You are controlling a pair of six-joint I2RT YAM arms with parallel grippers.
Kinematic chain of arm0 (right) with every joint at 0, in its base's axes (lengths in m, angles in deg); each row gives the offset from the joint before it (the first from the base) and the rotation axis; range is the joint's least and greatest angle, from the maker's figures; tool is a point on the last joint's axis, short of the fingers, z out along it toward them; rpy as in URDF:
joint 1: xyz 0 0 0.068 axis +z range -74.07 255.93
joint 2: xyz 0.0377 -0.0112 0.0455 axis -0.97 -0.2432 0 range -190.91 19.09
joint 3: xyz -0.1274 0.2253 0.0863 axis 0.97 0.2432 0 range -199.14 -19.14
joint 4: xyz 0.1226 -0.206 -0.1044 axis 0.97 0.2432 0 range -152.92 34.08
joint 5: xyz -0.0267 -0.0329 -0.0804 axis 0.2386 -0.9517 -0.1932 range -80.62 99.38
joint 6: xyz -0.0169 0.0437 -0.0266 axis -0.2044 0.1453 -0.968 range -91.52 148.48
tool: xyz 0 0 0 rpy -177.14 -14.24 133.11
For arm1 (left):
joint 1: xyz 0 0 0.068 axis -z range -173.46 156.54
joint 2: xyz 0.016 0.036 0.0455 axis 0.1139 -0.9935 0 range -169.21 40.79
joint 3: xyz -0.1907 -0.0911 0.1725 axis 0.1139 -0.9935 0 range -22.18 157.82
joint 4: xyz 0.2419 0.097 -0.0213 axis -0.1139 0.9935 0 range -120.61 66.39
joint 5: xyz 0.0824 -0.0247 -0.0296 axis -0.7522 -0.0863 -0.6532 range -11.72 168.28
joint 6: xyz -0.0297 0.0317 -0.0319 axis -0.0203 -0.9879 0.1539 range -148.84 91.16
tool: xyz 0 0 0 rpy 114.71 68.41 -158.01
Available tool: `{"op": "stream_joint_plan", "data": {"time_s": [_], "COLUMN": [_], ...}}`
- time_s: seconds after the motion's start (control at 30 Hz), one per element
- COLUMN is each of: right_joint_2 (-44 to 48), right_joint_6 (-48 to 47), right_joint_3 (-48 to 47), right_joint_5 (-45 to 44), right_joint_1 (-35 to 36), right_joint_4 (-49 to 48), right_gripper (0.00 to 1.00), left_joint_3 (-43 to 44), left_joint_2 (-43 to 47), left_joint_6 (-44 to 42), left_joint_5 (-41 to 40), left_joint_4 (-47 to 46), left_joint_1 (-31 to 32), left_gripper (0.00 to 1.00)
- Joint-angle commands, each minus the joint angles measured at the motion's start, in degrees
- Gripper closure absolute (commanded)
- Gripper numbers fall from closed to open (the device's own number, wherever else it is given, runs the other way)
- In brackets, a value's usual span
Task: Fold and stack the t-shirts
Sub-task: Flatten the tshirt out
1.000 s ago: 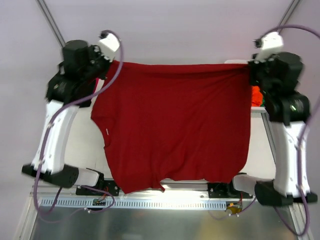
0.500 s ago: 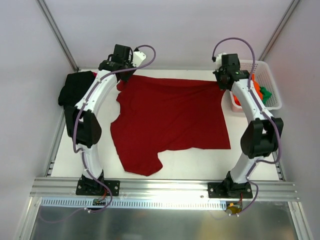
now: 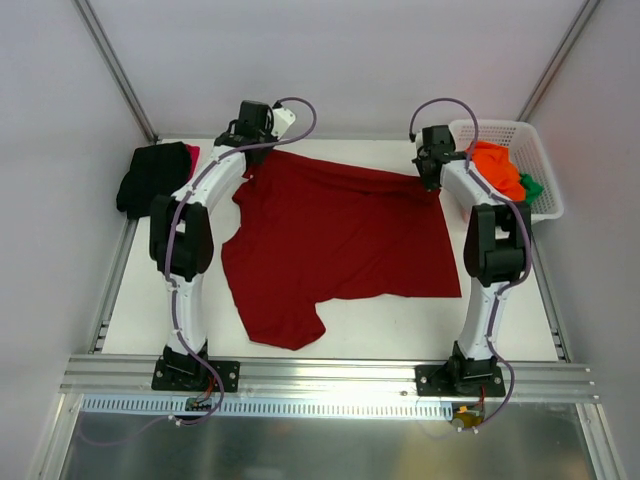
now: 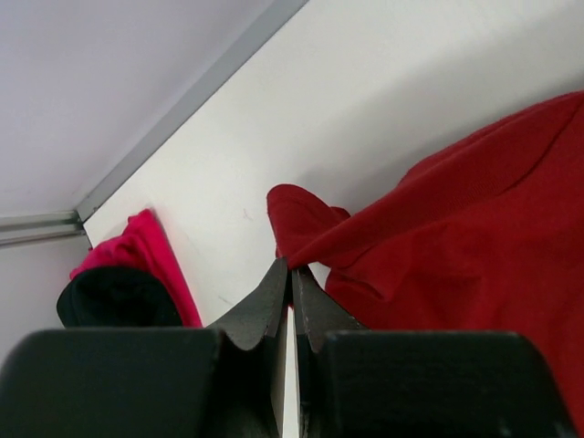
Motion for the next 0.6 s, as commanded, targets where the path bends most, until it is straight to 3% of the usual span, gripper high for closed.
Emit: {"op": "stream_joint_plan", "data": {"time_s": [0.0,0.23,0.57], "right_joint_2": [-3.5,-7.9,-3.4], "right_joint_6": [0.4,0.8,2.5], "right_joint_3": [-3.5,-6.5,0.5], "right_joint_5": [-3.2,-9.0,-1.7], "right_joint_1": [0.2,-1.4,-2.3], "right_joint_4": [-3.7,-12.8,-34.9], "right_gripper": [1.00,1.00,1.00], "left_joint_3": [-2.4,-8.7,-15.5], "left_joint_2": [-1.3,-1.5,0.2], "left_joint_6": [-0.7,2.2,0.8], "left_joint_5": [-2.9,-4.2,-4.0], "left_joint_4": [-8.7,-24.8,-42.9], "left_joint_1": [-1.3,-3.6,-4.2], "left_gripper": [1.00,1.00,1.00]}}
